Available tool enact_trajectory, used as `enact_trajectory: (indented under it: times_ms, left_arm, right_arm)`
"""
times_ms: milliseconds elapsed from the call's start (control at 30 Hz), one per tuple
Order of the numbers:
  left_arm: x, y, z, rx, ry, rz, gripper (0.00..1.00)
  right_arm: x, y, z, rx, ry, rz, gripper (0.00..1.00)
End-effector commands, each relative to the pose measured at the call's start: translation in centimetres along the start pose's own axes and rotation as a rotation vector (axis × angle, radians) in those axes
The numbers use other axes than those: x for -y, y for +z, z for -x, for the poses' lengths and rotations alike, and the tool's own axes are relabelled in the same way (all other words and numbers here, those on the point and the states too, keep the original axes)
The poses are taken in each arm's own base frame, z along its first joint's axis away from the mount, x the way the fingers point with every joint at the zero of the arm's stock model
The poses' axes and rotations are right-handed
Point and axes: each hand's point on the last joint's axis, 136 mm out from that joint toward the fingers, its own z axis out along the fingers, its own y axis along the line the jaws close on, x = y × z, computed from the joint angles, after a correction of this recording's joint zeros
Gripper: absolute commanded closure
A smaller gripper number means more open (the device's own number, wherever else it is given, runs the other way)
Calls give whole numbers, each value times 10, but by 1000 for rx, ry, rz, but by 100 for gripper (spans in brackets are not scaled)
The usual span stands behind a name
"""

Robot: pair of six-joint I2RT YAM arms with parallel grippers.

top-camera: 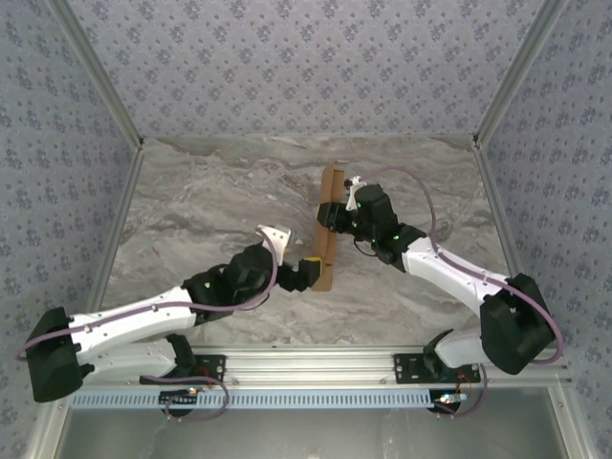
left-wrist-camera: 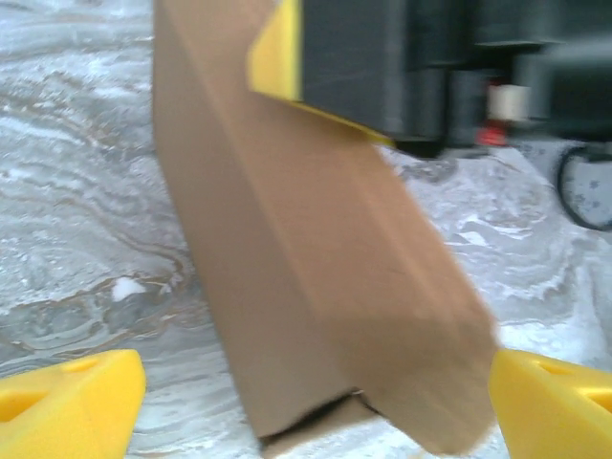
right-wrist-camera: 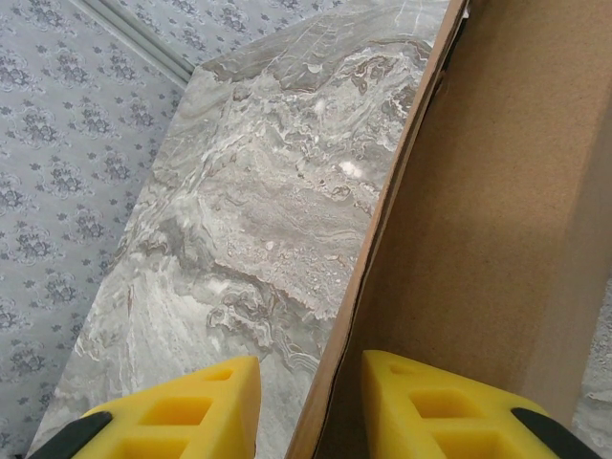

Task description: Fold the paper box

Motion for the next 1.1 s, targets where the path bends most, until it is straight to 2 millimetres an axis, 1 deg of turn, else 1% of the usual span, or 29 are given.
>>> enact_trajectory:
  times_ms: [0,67,167,267,433,567,733,1000,1067]
  left_arm:
    - [7,-1,15,43,26,78,6]
    - [14,5,14,21,80,112,5]
    - [13,19,12,-1,135,179,2]
    - [21,33,8,-32,168,178,1]
    - [20,51,0,-65,196,222,1]
    - [19,63,-8,-90,215,245,4]
    - [24,74,-13,-97,227,231,13]
    - [22,80,-16,-93,230,211,37]
    - [20,79,-16,-93,224,203,41]
  right_arm:
    - [44,8,-46,-153,20,-160,65]
    - [44,8,-46,-152,21,-159,65]
    - [46,7,-47,-152,22,-159,65]
    - [46,7,-48,-152,23,-159,65]
    - [46,5,-46,-147,23,-158,65]
    - [47,3,-45,-144,27,-160,65]
    - [48,3,-46,-145,29,-161,65]
    - [48,0,-42,-134,30,-163,65]
    - [48,-2,-39,-128,29,-165,65]
